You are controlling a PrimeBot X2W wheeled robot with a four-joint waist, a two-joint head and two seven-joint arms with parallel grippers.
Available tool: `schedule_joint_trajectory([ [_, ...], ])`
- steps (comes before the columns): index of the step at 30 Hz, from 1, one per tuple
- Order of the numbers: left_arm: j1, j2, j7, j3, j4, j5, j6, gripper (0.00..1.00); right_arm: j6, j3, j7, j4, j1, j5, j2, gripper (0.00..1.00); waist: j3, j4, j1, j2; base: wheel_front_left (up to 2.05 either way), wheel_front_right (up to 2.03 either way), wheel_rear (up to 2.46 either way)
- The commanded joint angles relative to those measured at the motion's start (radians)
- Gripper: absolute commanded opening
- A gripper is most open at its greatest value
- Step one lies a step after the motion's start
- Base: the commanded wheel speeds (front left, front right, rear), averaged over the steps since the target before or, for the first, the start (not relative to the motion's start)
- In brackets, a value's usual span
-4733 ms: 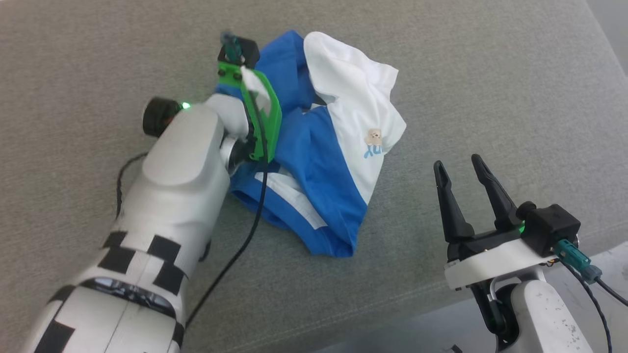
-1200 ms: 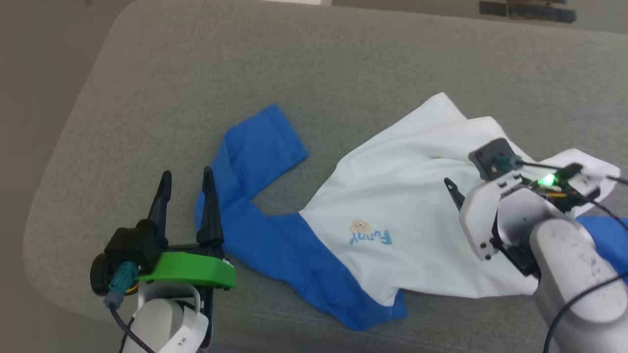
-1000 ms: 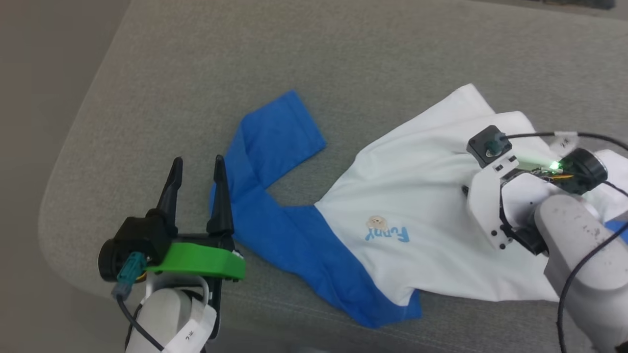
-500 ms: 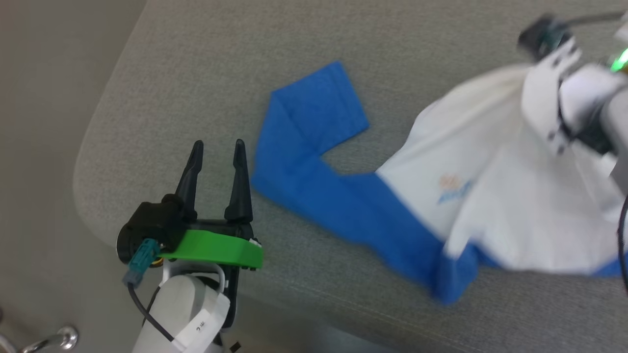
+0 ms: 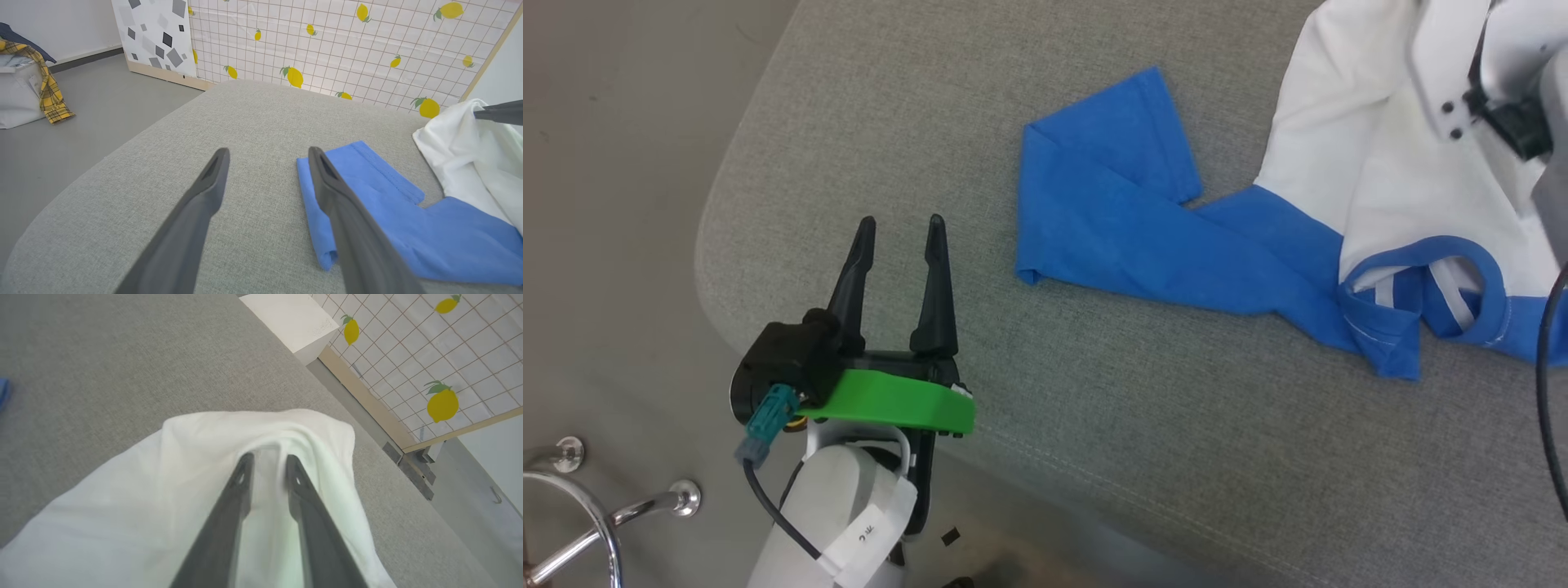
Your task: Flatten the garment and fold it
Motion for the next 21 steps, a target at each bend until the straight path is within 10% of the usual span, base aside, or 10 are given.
schedule_joint_trajectory([
  [1, -0.008, -0.002, -0.004, 0.007, 0.000, 0.005, 0.003, 1.00, -0.002, -0.012, -0.030, 0.010, 0.037, 0.023, 0.006, 1.00, -0.019, -0.021, -0.0002, 0.0000, 0.00, 0.00, 0.00],
  [12, 0.061, -0.002, -0.004, 0.073, 0.039, 0.080, -0.035, 1.00, -0.002, -0.255, -0.315, -0.129, 0.391, 0.129, 0.067, 1.00, -0.184, -0.180, -0.0002, 0.0000, 0.00, 0.00, 0.00],
  [21, 0.108, -0.002, -0.004, 0.070, 0.092, 0.122, -0.077, 1.00, -0.002, -0.496, -0.365, -0.511, 0.856, 0.021, 0.229, 1.00, -0.284, -0.306, -0.0002, 0.0000, 0.00, 0.00, 0.00],
])
